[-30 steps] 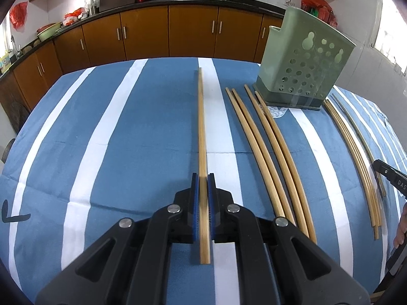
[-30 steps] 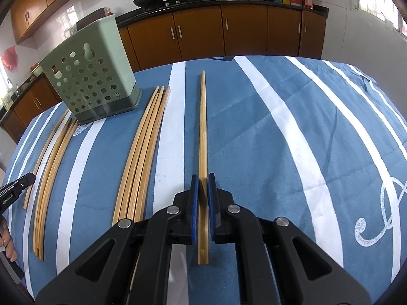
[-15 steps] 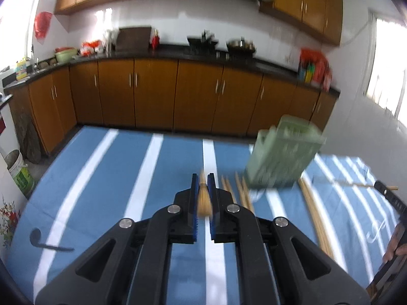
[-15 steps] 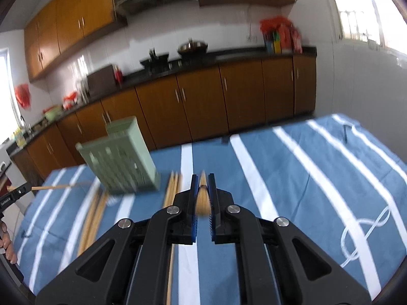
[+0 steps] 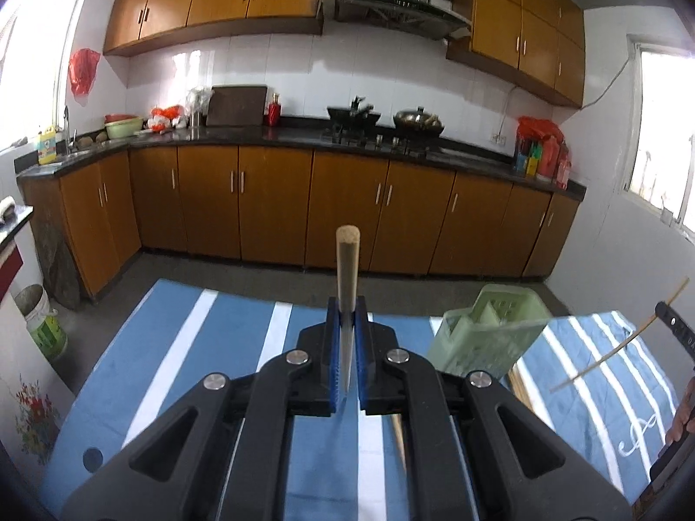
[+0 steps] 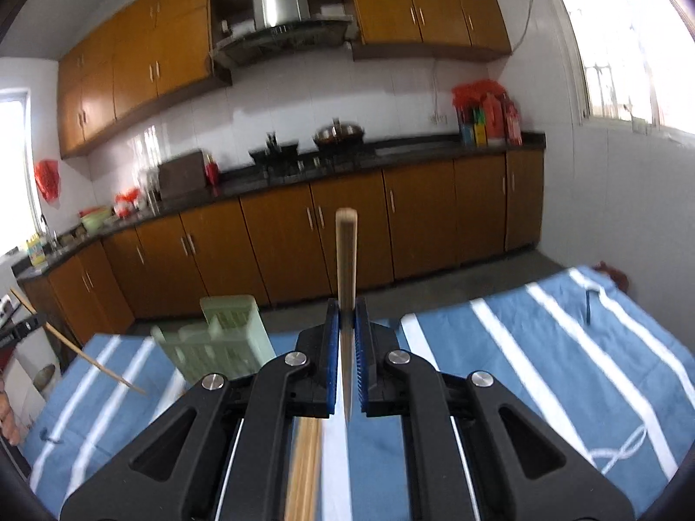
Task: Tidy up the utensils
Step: 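Lift the right tool's chopstick over the green holder while the left tool carries its own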
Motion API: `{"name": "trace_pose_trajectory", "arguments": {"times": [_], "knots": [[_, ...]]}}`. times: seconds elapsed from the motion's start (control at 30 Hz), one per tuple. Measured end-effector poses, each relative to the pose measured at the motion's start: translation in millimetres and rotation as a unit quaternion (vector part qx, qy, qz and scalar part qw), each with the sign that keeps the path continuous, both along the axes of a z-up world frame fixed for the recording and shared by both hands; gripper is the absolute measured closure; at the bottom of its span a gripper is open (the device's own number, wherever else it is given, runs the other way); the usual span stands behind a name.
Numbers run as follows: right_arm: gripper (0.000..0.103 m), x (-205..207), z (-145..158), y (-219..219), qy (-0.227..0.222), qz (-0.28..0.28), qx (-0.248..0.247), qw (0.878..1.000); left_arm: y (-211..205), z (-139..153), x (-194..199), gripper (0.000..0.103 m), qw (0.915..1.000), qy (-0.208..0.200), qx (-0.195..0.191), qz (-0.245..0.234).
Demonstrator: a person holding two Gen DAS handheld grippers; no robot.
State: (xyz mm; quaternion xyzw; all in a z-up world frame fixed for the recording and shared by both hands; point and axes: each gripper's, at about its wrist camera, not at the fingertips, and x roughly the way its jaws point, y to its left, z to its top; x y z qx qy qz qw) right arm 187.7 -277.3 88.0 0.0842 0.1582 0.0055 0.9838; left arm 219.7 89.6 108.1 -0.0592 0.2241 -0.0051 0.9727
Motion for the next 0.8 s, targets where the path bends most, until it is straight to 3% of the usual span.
{"name": "trace_pose_trajectory", "arguments": {"times": [0.2, 0.37, 0.53, 0.8], "knots": [[0.095, -5.8, 62.9, 14.3, -0.095, 0.019, 0.016, 0.995, -13.2, 59.3, 6.1, 0.095, 0.9979, -0.062, -0.005, -0.015], [0.095, -1.2, 81.2, 36.5, -0.14, 0.052, 0.021, 0.989, -35.9, 90.1, 10.3, 0.095, 0.9934, -0.099, -0.038, -0.043], [0.095, 20.6, 64.3, 56.5, -0.122, 0.073, 0.0, 0.99, -63.9, 80.2, 19.5, 0.095, 0.9913, -0.096, -0.048, -0.076], [0.095, 40.6, 30.3, 61.3, -0.055, 0.078, 0.006, 0.995, -97.1, 31.9, 41.1, 0.095, 0.9923, -0.048, -0.024, -0.112]]}}
